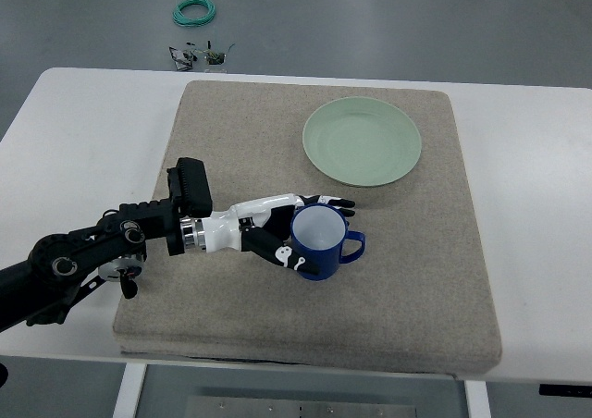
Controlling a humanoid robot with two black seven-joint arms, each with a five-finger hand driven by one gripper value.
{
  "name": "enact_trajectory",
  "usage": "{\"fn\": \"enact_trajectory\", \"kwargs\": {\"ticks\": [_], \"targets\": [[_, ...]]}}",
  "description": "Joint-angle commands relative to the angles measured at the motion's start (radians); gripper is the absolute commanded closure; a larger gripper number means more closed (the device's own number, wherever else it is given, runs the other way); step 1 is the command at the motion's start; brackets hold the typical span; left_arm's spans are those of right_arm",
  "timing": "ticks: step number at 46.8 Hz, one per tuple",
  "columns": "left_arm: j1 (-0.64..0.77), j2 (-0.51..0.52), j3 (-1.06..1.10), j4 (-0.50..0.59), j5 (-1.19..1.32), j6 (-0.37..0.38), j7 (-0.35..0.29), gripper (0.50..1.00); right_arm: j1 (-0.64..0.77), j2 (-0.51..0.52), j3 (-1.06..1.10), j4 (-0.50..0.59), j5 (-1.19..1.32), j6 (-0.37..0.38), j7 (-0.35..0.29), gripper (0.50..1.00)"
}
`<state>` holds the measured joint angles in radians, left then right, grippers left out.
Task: Place cup left of plate with left hand
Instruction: 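Wrap the left hand fingers around the blue mug body, then carry the blue mug with the left hand away from the plate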
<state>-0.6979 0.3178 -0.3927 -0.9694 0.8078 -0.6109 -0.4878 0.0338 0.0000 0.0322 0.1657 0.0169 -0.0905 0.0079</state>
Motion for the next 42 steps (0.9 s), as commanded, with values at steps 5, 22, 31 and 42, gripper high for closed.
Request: {"fn": "enact_trajectory", "kwargs": {"ticks": [5, 22, 31, 42], "targets": [[-0.002, -0.002, 0.0, 0.0, 0.017, 0.0, -0.002, 0.649, 0.0, 0.0, 0.0, 0.0, 0.0, 0.0, 0.0, 0.566], [-0.003, -0.01, 0.0, 0.003, 0.019, 0.0, -0.002, 0.827, 0.0, 0.0, 0.0, 0.0, 0.0, 0.0, 0.001, 0.566], [-0.005, -0.011, -0.002, 0.005, 0.018, 0.0, -0.002, 0.911, 0.0, 0.0, 0.0, 0.0, 0.0, 0.0, 0.0, 0.566], [-0.014, -0.011, -0.02, 0.006, -0.002, 0.045, -0.002, 0.909, 0.0, 0.0, 0.0, 0.0, 0.0, 0.0, 0.0, 0.566]]}}
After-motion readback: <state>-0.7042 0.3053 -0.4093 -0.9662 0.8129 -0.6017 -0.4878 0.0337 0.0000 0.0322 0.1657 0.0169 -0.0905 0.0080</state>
